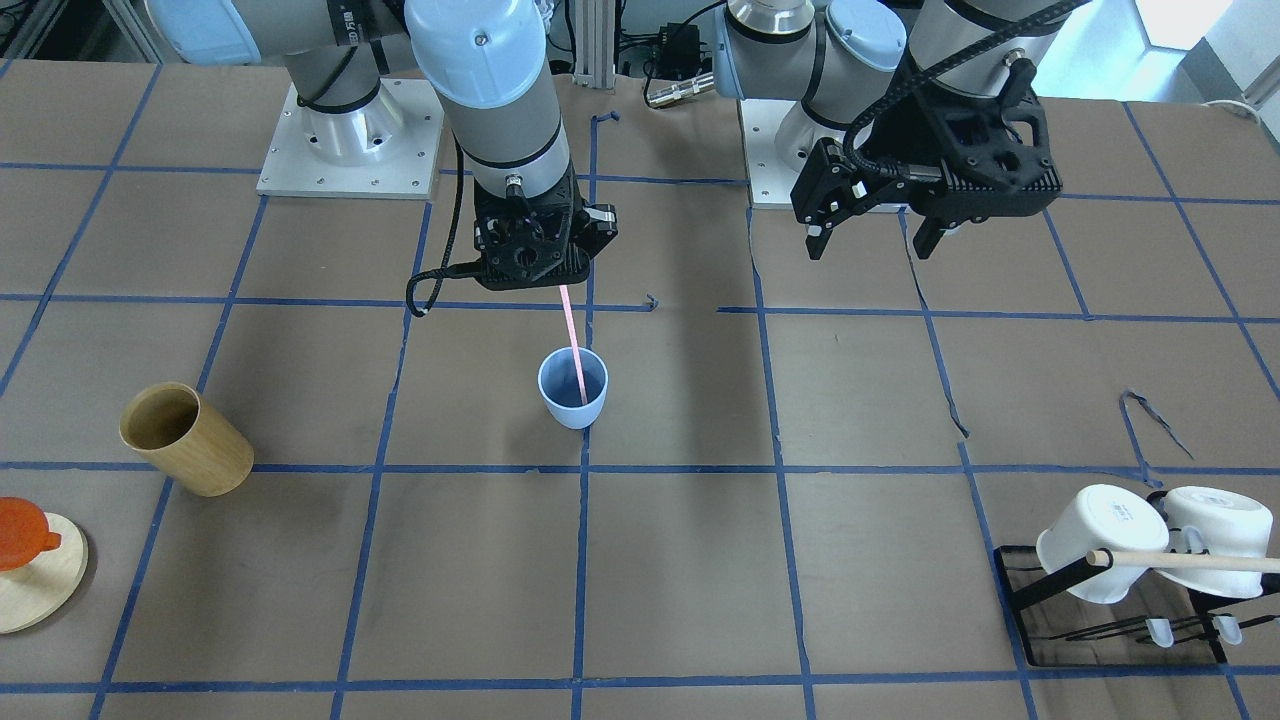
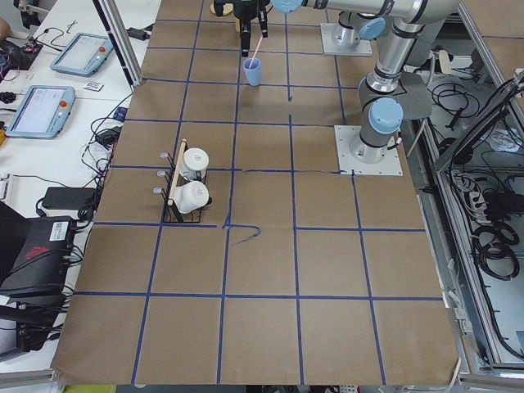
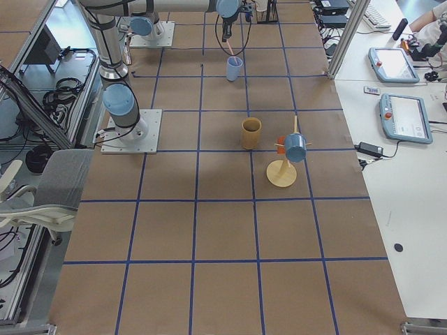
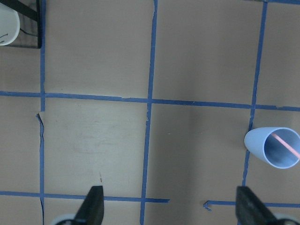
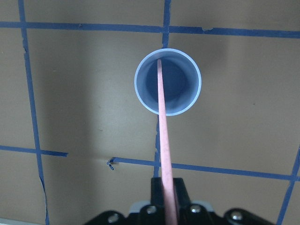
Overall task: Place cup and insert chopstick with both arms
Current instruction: 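Open the right gripper to release the chopstick in the cup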
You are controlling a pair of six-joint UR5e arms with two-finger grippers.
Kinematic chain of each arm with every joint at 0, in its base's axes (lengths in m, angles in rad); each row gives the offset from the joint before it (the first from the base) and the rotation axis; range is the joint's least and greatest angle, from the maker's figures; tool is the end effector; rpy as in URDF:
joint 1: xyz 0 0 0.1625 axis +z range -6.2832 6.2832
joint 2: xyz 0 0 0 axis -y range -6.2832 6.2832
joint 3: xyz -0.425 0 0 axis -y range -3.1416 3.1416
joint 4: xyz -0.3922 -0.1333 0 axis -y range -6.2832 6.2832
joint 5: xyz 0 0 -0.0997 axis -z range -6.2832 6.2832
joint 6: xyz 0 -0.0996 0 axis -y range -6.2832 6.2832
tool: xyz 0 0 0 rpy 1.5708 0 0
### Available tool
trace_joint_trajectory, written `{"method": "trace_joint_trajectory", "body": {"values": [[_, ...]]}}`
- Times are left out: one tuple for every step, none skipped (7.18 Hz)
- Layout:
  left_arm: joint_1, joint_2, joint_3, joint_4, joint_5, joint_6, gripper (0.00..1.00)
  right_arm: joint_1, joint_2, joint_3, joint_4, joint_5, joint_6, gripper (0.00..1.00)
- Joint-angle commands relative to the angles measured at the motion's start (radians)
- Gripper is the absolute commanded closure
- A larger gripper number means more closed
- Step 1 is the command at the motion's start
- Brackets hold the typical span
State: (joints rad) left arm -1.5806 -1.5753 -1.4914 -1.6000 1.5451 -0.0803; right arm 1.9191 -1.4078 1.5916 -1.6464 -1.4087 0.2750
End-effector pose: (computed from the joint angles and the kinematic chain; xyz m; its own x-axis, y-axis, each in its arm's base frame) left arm -0.1407 -0.4958 0.5219 -0.9972 -0.0692 0.0292 -0.0704 0.9966 -0.0435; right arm 0.3258 -0.4595 0.4017 -0.9906 -0.0547 -0.1251 -0.0730 0.9864 0.1475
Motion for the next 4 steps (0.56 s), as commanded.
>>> {"method": "trace_joint_trajectory", "body": {"values": [[0.001,0.003,-0.001,0.000,0.001,-0.001,0.00,0.000,-0.002,0.002,0.000,-0.015,0.004,0.09],[0.001,0.004,-0.001,0.000,0.001,0.001,0.00,0.000,0.000,0.002,-0.001,-0.013,0.004,0.01],[0.001,0.005,-0.001,0.000,0.001,0.001,0.00,-0.002,-0.002,-0.008,-0.006,-0.030,0.003,0.00],[0.001,0.006,-0.001,0.000,0.001,0.001,0.00,-0.020,-0.005,-0.016,-0.010,-0.045,-0.014,0.00]]}}
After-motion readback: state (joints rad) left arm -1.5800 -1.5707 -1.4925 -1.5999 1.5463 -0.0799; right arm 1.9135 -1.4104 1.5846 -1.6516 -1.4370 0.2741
